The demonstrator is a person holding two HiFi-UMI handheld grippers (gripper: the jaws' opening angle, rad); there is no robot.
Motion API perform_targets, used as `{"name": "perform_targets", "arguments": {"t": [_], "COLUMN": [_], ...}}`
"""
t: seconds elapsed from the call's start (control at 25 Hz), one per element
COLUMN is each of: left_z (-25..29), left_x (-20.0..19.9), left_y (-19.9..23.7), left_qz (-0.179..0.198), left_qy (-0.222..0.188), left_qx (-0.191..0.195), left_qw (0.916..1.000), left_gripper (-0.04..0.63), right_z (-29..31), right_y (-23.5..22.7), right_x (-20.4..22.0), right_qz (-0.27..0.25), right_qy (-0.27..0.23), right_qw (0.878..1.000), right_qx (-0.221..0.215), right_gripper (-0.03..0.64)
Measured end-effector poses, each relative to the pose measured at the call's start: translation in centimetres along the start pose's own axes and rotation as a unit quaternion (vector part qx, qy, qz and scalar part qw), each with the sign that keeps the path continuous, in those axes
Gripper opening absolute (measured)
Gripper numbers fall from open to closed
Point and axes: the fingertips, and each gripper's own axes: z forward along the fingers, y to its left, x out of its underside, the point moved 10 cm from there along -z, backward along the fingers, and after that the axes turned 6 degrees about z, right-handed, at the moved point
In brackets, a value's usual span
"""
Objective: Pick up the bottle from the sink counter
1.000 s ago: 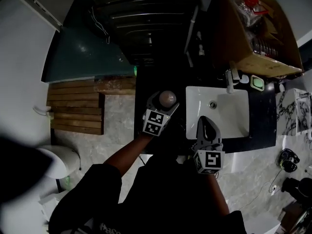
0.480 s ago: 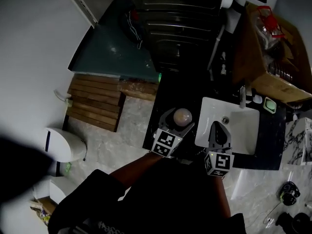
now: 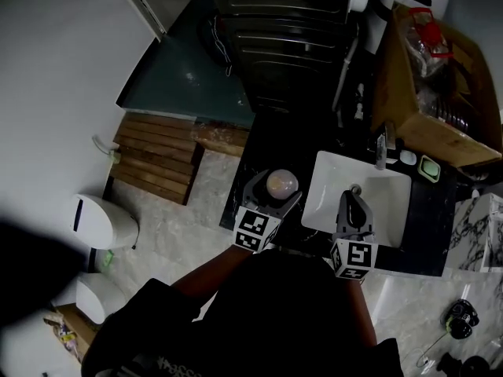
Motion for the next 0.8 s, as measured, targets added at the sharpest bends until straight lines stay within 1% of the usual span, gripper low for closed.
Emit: {"name": "perform_targets", "arguments": {"t": [0.12,0.28,0.4,0.52,0.8], "left_z": [0.2,0.8,1.2,1.9,3.4], "left_x": [-0.1,-0.7,-1.2,-1.5,-1.8], "left_y": [-1.0,-2.4,-3.7,-5.0,-8.1], "left_qz": [-0.013,-0.017,-0.018,-0.02,-0.021], "left_qy": [0.004,0.004,0.001,0.001,-0.003], "left_qx": [-0.014,-0.031,-0.042,-0.047,-0.062], "left_qw": [0.9998,0.9994,0.9989,0.9987,0.9979], "left_gripper": [0.379,0.379,0.379,0.379,0.379], "right_z": [-0.6,-1.4,-2.1,-3.1,-4.4], "right_y": [-1.7,-4.5,-6.4,-8.3,-12.4], "right_x": [-0.6,-0.8,-0.9,-1.5,-1.2], "right_qz": [-0.006,-0.008,-0.007,-0.017,-0.024], "right_qy": [0.003,0.014,-0.001,-0.019,-0.006], "right_qw": [1.0,1.0,1.0,1.0,1.0], "right_qx": [-0.006,-0.009,-0.008,-0.001,-0.005], "right_gripper": [0.038,0.038,0.038,0.038,0.037]}}
